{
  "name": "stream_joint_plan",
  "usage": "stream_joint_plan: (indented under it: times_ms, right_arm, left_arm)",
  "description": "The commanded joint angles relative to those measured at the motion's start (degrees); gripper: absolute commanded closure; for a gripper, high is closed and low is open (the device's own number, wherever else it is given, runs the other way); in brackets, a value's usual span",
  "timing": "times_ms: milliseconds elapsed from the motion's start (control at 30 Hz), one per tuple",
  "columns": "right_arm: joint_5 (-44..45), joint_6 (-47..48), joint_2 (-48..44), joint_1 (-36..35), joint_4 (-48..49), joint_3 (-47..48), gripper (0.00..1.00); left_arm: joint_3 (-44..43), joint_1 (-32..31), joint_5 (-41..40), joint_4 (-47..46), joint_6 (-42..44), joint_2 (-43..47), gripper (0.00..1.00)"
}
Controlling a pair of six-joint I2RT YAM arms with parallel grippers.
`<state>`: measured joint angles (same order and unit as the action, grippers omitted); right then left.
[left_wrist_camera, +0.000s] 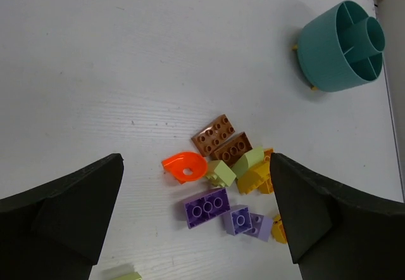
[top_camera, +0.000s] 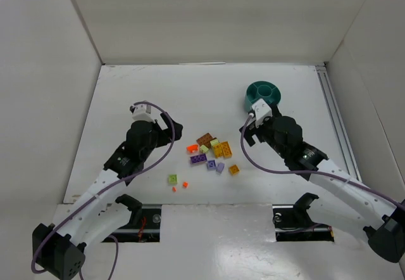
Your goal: Sort the legos into containers by color
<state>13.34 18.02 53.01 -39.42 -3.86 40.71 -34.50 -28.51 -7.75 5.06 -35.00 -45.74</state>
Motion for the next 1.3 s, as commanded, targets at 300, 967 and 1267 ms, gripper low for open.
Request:
stream_joint_plan:
  times_ms: [300, 967, 1267]
  right_arm:
    - [-9.0, -1.6, -0.7, -2.4, -0.9, -3.8, 0.0]
    - [-12.5, -15.6, 11.7, -14.0, 3.1, -13.9, 0.12]
    - [-9.8, -17.9, 19.9, -14.0, 7.8, -14.4, 0.33]
  left_arm:
    - [3.7, -0.3, 7.4, -8.9, 1.5, -0.1, 0.0]
    - [6.7, -0.3, 9.6, -10.8, 4.5, -4.0, 0.0]
    - [6.7, -0.3, 9.1, -10.8, 4.5, -4.0, 0.0]
